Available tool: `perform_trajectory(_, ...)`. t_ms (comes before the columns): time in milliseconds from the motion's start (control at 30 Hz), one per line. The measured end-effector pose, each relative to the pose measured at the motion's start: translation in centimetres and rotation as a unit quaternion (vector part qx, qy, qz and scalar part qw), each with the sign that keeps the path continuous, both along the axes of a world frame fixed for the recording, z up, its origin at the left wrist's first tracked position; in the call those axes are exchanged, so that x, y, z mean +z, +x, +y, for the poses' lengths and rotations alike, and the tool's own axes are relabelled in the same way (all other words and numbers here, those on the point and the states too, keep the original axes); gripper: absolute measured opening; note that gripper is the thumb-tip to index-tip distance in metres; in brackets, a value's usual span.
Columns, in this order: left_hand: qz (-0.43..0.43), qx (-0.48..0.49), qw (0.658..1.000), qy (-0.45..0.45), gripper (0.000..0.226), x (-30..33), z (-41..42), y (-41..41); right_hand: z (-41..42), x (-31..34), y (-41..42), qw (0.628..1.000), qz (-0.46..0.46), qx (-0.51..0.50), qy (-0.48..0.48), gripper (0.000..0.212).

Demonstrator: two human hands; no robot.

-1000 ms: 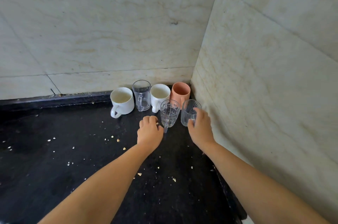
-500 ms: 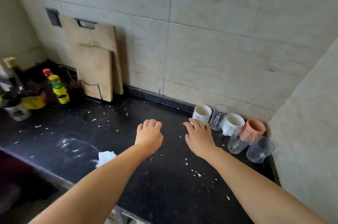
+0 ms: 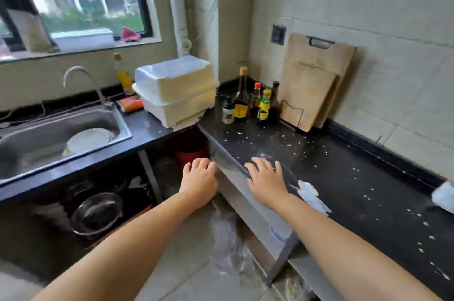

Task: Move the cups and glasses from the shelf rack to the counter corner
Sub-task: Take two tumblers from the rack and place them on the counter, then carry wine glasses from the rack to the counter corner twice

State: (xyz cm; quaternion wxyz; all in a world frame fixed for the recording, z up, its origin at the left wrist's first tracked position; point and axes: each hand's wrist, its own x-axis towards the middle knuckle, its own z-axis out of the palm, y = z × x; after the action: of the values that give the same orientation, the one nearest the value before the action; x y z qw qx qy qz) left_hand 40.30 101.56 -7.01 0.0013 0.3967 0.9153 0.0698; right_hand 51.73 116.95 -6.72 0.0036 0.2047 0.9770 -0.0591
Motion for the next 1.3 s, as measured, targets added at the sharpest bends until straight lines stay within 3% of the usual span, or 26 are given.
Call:
perform_trajectory(233, 0.015, 0.166, 0.986, 0.013, 0.043, 0.9, -16.9, -6.8, -14.8, 0.6, -12.4, 0.986, -0.004, 0.166, 0.022, 0.047)
perform_trajectory(467, 0.005, 0.345, 0.939, 0.009, 0.044, 1.1, -33.9, -12.0, -31.1, 1.9, -24.8, 0.939, 0.008, 0.342, 0.021, 0.046)
perform_trajectory(733, 0.025, 0.438, 0.899, -0.004, 0.04, 3.9, -45.3, -20.3, -43.9, 3.7, -36.2, 0.881, 0.02, 0.471, 0.028, 0.049)
perform_trajectory(900, 0.035, 0.525, 0.85, 0.011, 0.042, 5.3, -53.0, -25.0, -53.0, 5.5, -44.1, 0.842, 0.033, 0.537, 0.031, 0.046)
perform_trajectory(1100, 0.011, 0.617, 0.787, 0.022, 0.039, 4.8, -62.0, -26.3, -62.6, 4.9, -48.1, 0.788, 0.042, 0.612, 0.052, 0.045)
perform_trajectory(1300, 0.002, 0.647, 0.762, 0.033, 0.04, 4.0, -70.8, -28.7, -71.9, 4.2, -51.4, 0.761, 0.014, 0.648, 0.032, 0.045)
